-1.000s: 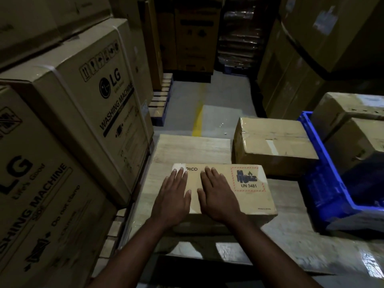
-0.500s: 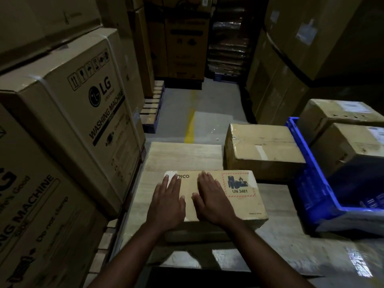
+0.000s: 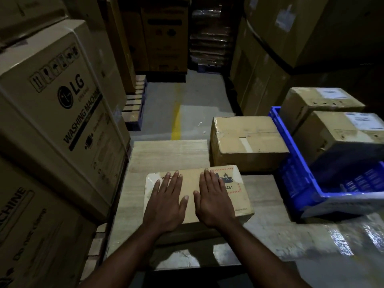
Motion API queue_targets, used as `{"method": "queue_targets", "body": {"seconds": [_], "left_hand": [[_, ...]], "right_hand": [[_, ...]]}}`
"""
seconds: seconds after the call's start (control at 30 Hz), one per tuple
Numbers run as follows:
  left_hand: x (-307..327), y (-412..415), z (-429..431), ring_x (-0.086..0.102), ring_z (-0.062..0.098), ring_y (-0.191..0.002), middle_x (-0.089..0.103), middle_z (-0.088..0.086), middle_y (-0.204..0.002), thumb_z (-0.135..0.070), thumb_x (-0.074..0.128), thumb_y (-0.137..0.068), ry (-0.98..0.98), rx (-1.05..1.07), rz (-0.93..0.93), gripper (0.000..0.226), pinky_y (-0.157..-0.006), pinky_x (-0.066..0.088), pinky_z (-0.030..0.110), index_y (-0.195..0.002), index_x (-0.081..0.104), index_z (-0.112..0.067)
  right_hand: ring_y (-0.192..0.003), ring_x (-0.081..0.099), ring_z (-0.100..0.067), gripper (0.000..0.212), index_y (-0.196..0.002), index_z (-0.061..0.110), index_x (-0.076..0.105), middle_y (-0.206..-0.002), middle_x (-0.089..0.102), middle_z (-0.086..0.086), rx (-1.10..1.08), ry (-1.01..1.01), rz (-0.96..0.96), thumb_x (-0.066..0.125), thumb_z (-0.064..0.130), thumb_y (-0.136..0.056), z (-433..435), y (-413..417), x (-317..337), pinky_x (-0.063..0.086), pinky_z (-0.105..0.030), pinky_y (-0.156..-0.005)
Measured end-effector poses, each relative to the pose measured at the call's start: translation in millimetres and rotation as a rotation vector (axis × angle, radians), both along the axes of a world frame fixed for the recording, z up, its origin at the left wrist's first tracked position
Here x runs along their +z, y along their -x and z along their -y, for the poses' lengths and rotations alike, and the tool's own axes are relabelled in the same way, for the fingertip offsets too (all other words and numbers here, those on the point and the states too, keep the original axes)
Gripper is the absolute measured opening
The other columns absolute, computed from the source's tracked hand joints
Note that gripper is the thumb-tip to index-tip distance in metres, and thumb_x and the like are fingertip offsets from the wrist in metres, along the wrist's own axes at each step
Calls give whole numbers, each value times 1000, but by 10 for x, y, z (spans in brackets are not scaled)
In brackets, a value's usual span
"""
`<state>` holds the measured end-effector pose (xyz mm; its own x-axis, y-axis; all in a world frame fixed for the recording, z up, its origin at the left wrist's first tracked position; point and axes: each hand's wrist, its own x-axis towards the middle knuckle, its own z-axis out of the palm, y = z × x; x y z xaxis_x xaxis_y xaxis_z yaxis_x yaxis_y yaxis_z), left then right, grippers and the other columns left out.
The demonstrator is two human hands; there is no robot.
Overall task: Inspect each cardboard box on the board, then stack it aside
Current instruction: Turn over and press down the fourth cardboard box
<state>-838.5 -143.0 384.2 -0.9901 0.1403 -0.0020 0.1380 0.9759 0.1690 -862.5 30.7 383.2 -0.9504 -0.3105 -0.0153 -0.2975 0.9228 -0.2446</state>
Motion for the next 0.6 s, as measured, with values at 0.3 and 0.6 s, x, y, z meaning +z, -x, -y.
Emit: {"method": "queue_targets", "body": {"seconds": [0.3,0.6], "left_hand": [[144,89,-177,-11,19,-153,-4,0,-168,-53,10,-97,-21,65,57,72,-123,-11,42,-160,2,-19],[64,105,-624,-12,16,-153,-8,3,-167,-53,3,-94,-4,24,39,76,-124,-8,43,-159,-5,-15]], "right_hand": [[-152,20,-26,43,-145,13,43,-164,25,-9,-39,334,226,36,31,-107,-258,284,217,19,-45,-123],[-155,-10,-17,58,-160,31,13,-169,0,5,-95,87,57,22,51,-106,-808,289,25,10,-46,-125]]}}
